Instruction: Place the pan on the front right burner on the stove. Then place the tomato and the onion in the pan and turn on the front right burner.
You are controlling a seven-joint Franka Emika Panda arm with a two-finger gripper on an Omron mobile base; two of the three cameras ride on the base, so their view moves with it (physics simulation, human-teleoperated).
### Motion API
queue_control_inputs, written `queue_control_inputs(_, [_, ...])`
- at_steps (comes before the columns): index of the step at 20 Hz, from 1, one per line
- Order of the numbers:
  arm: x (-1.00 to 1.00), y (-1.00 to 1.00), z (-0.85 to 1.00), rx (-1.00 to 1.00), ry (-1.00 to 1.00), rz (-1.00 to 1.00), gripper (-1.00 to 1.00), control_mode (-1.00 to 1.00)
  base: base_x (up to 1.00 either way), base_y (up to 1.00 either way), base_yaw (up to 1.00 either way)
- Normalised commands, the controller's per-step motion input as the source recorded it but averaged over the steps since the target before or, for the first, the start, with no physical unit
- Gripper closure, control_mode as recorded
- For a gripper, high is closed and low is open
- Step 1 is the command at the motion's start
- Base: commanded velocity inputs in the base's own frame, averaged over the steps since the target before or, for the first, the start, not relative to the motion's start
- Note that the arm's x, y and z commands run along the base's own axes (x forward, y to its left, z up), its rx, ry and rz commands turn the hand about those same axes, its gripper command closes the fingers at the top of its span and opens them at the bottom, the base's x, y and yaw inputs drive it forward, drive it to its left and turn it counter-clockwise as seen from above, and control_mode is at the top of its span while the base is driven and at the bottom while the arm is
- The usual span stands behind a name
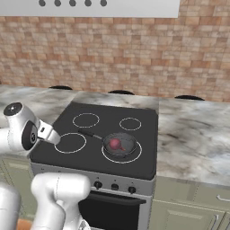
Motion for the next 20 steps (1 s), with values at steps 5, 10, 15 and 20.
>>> queue_control_inputs(5, [-0.08,0.63,0.00,0.00,0.04,0.21,-1.00,-1.00,0.00,0.00,0.00])
queue_control_inputs(10, [0.00,0.55,0.00,0.00,0.02,0.20,-1.00,-1.00,0.00,0.00,0.00])
queue_control_inputs(15, [0.00,0.57,0.00,0.00,0.00,0.15,-1.00,-1.00,0.00,0.00,0.00])
queue_control_inputs(20, [0.03,0.49,-0.03,0.00,0.01,0.08,-1.00,-1.00,0.00,0.00,0.00])
